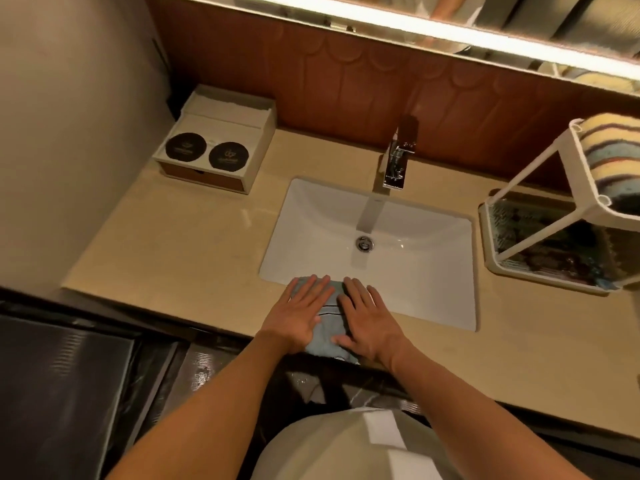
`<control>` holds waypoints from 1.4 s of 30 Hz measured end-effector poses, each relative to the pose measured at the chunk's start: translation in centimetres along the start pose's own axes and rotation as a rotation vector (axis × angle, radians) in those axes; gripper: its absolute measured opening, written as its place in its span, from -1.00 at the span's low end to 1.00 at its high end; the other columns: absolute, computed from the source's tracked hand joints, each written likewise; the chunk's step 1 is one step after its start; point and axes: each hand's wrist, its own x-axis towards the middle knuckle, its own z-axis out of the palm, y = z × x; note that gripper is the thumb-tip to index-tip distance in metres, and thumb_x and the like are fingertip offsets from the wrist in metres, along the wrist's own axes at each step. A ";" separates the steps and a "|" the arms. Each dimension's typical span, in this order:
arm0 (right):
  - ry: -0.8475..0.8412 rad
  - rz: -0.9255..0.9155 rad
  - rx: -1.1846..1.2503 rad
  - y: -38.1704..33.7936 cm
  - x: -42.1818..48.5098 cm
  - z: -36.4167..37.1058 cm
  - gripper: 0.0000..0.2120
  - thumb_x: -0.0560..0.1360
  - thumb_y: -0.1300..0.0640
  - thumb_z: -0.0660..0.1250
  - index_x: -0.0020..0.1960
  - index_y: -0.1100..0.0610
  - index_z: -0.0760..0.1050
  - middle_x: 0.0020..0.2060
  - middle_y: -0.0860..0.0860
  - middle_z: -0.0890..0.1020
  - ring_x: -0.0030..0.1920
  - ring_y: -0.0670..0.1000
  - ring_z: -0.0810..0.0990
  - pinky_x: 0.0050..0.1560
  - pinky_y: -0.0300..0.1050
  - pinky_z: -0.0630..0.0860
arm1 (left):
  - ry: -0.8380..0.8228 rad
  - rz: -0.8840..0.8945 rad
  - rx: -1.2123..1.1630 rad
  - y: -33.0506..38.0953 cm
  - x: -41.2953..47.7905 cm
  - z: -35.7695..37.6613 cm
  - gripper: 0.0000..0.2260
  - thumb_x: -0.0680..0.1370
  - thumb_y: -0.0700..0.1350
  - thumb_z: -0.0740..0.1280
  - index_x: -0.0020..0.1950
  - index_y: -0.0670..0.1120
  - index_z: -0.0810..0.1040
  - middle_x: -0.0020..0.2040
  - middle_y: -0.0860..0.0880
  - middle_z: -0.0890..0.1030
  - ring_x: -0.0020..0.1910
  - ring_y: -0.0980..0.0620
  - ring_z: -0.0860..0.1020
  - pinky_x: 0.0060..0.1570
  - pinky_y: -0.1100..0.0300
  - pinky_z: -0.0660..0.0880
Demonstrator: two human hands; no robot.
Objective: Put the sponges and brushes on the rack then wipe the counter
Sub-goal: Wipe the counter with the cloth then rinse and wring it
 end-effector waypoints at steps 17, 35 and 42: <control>0.158 -0.126 0.234 -7.2 9.5 -2.4 -0.22 0.32 -0.39 0.41 0.39 0.00 0.34 0.21 0.11 0.42 0.19 0.18 0.38 0.21 0.09 0.31 | -0.113 -0.216 0.007 -7.7 -4.2 -2.6 -0.40 0.70 0.05 0.10 0.67 0.09 -0.12 0.61 0.10 -0.32 0.60 0.01 -0.33 0.56 -0.13 -0.32; 0.326 0.246 0.422 -12.3 15.4 -3.5 -0.27 0.46 -0.48 0.06 0.15 0.16 0.45 -0.02 0.11 0.49 -0.08 0.08 0.40 -0.10 -0.05 0.33 | -0.115 0.277 0.129 -19.1 3.3 -6.3 -0.32 0.61 0.11 0.30 0.65 0.10 0.05 0.67 0.03 -0.11 0.64 -0.03 -0.15 0.58 -0.19 -0.17; 0.383 0.284 0.458 -12.7 16.5 -4.2 -0.36 0.48 -0.41 0.08 0.12 0.16 0.42 -0.05 0.10 0.46 -0.12 0.10 0.38 -0.13 0.03 0.40 | 0.256 0.146 -0.372 -17.4 1.5 -6.3 -0.19 0.53 0.47 0.06 0.43 -0.15 0.51 0.53 -0.15 0.39 0.54 -0.14 0.31 0.50 -0.06 0.23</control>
